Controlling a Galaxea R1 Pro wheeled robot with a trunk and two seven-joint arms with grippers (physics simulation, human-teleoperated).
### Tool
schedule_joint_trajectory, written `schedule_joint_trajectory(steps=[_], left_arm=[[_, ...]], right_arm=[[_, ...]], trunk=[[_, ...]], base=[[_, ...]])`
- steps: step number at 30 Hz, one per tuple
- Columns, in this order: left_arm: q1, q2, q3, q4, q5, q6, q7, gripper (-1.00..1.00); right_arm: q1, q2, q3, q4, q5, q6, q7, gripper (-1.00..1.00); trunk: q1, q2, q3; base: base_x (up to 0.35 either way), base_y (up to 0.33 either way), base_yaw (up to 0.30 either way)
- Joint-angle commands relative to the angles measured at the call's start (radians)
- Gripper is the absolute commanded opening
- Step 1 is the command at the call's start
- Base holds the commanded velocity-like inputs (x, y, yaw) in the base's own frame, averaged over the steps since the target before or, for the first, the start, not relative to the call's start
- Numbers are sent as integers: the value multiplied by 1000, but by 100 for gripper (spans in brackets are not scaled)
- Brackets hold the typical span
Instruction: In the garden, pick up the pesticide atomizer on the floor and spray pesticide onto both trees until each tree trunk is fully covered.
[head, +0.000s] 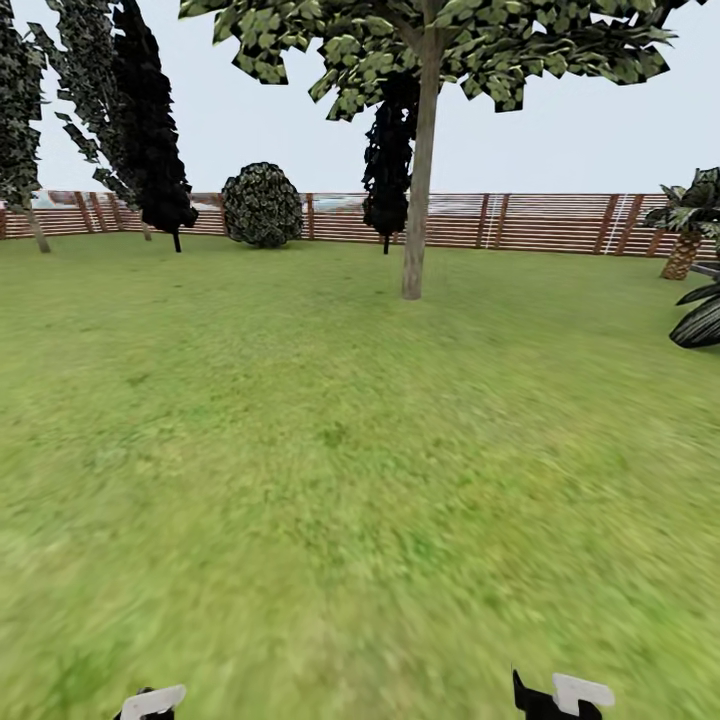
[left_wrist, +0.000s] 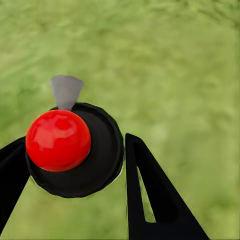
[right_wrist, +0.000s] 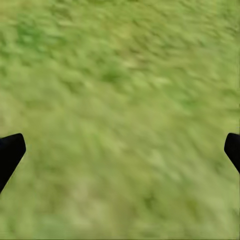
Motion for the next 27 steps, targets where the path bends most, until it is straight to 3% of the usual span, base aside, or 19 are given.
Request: schedule_joint_trajectory(steps=[1,27], left_arm=[[-1,0,-2,1,7,-3,0,-100],[-1,1,-1,1,7,-3,0,-100]], right_arm=[[0,0,-2,1,5,-3,-3,100],[-1,0,-2,1,5,-3,-4,100]], trunk=[[0,0,-1],[0,0,-1]], base=[[335,0,0],[336,0,0]])
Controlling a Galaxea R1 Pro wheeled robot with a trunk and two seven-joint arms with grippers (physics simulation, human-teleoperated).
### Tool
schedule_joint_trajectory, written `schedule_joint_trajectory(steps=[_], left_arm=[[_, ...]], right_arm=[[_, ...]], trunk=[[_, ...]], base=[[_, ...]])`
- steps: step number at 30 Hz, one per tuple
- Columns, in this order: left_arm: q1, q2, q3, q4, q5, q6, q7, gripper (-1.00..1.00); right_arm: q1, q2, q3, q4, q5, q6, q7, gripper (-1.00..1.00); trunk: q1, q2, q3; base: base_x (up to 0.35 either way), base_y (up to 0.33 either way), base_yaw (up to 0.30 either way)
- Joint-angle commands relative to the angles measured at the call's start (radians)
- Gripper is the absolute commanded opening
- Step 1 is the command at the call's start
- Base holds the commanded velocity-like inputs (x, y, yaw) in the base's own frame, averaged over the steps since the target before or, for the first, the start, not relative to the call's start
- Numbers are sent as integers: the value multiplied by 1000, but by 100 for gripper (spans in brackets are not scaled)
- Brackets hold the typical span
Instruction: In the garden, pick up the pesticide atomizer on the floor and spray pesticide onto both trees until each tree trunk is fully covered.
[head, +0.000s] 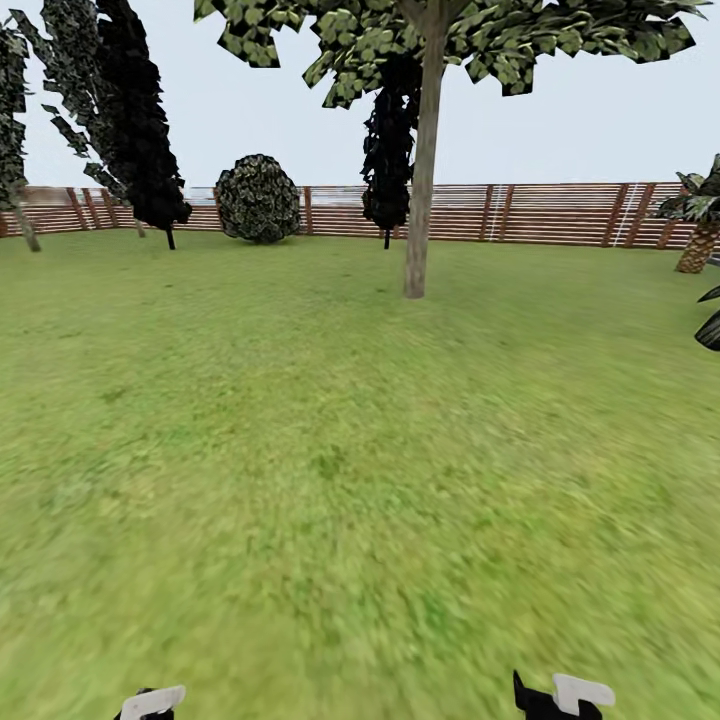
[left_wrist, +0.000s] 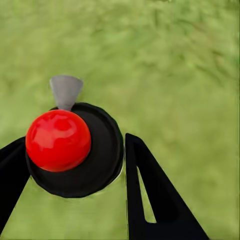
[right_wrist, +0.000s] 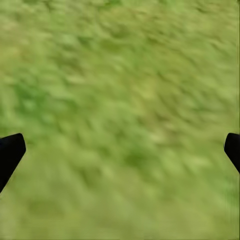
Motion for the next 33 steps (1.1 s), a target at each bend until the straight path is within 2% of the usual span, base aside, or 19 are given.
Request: schedule_joint_trajectory(steps=[1,33], left_arm=[[-1,0,-2,1,7,-3,0,-100],[-1,0,-2,1,7,-3,0,-100]], right_arm=[[0,0,-1,1,5,-3,-3,100],[0,-3,-3,-5,4,-4,-6,100]], trunk=[[0,0,-1],[0,0,-5]], base=[[336,0,0],[335,0,0]])
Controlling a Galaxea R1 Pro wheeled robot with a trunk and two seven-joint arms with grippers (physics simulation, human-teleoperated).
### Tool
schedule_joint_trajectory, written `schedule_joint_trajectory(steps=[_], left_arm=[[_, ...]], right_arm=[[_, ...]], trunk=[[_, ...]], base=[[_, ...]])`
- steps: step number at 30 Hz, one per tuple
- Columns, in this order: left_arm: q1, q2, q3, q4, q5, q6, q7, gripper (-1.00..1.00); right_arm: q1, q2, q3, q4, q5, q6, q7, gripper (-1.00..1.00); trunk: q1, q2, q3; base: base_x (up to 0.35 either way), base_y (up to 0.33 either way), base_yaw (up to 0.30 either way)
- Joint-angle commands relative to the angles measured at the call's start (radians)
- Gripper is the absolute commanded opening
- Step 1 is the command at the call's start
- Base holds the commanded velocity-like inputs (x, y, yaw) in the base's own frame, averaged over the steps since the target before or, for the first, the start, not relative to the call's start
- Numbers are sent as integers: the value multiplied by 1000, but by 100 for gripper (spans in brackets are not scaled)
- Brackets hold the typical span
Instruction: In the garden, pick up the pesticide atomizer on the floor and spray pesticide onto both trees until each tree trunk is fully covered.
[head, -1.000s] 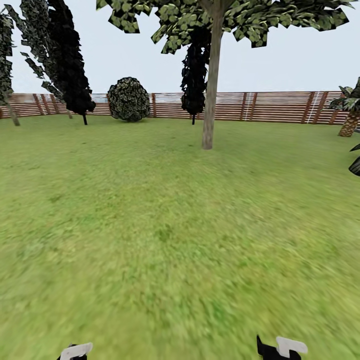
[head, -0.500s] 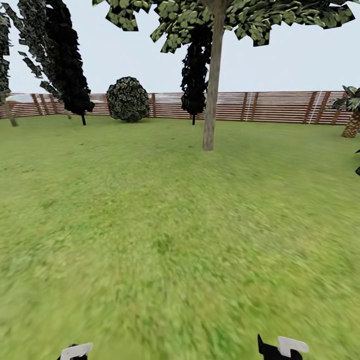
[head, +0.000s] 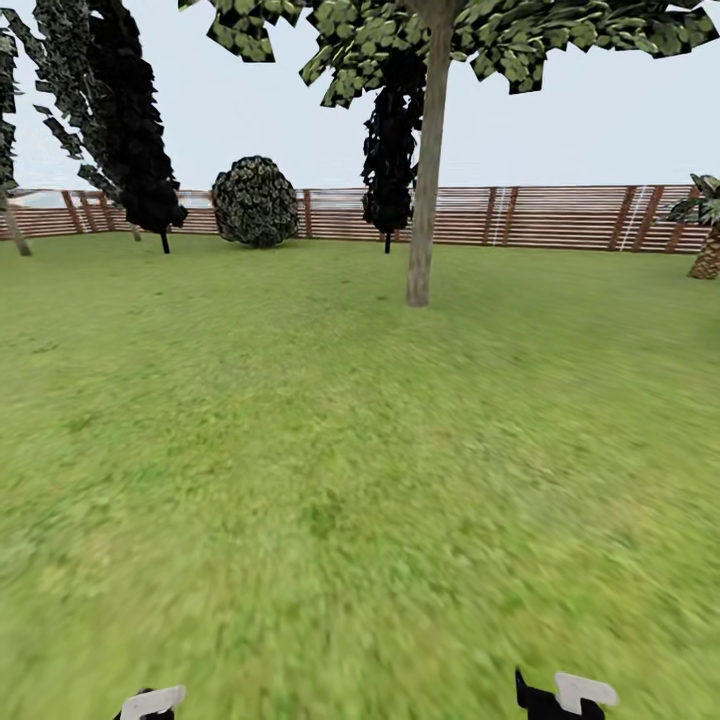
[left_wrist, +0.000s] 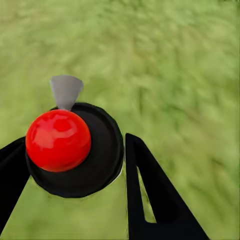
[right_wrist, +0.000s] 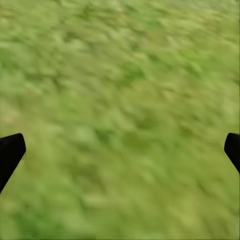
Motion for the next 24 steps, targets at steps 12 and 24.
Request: schedule_joint_trajectory(steps=[12,24], left_arm=[[-1,0,-2,1,7,-3,0,-100],[-1,0,-2,1,7,-3,0,-100]], right_arm=[[-1,1,-1,2,5,-3,-4,100],[-1,1,-1,3,5,-3,-4,100]], trunk=[[0,0,-20],[0,0,-39]], base=[[335,0,0],[335,0,0]])
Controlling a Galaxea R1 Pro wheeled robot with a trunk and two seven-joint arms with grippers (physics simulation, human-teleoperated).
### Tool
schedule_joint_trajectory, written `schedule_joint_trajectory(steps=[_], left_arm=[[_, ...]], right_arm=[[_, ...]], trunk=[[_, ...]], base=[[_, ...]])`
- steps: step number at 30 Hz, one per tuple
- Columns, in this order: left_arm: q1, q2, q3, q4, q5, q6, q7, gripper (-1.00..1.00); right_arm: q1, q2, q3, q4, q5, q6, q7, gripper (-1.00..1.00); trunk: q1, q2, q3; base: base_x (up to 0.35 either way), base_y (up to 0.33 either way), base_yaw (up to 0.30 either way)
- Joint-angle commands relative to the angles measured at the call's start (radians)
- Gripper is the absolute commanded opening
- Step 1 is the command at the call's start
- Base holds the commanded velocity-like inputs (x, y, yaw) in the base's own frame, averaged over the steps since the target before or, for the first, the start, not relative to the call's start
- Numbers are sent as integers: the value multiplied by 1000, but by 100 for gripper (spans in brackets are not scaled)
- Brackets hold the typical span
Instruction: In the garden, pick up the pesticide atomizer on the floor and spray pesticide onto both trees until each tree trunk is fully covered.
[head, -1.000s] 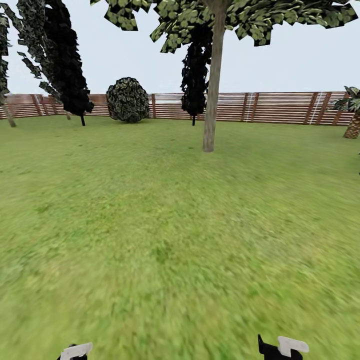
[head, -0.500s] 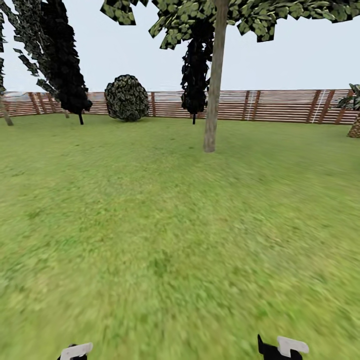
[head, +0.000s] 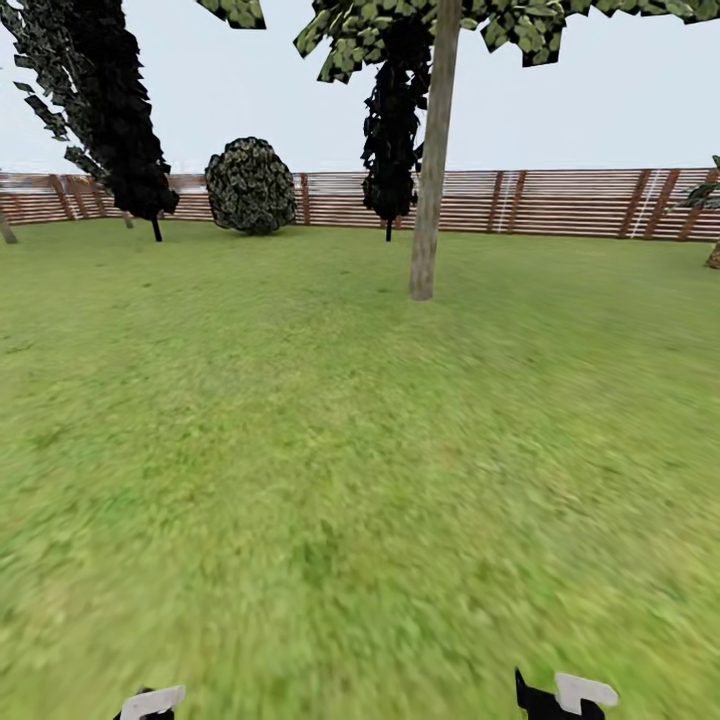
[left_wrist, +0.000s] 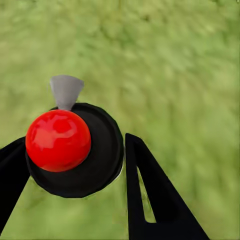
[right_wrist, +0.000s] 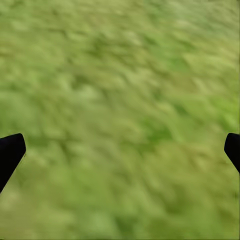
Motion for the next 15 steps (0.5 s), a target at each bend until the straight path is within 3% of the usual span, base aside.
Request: schedule_joint_trajectory(steps=[1,15], left_arm=[[-1,0,-2,1,7,-3,0,-100],[-1,0,-2,1,7,-3,0,-100]], right_arm=[[-1,0,-1,1,5,-3,-3,100],[-1,0,-1,2,5,-3,-3,100]], trunk=[[0,0,-3],[0,0,-11]], base=[[335,0,0],[335,0,0]])
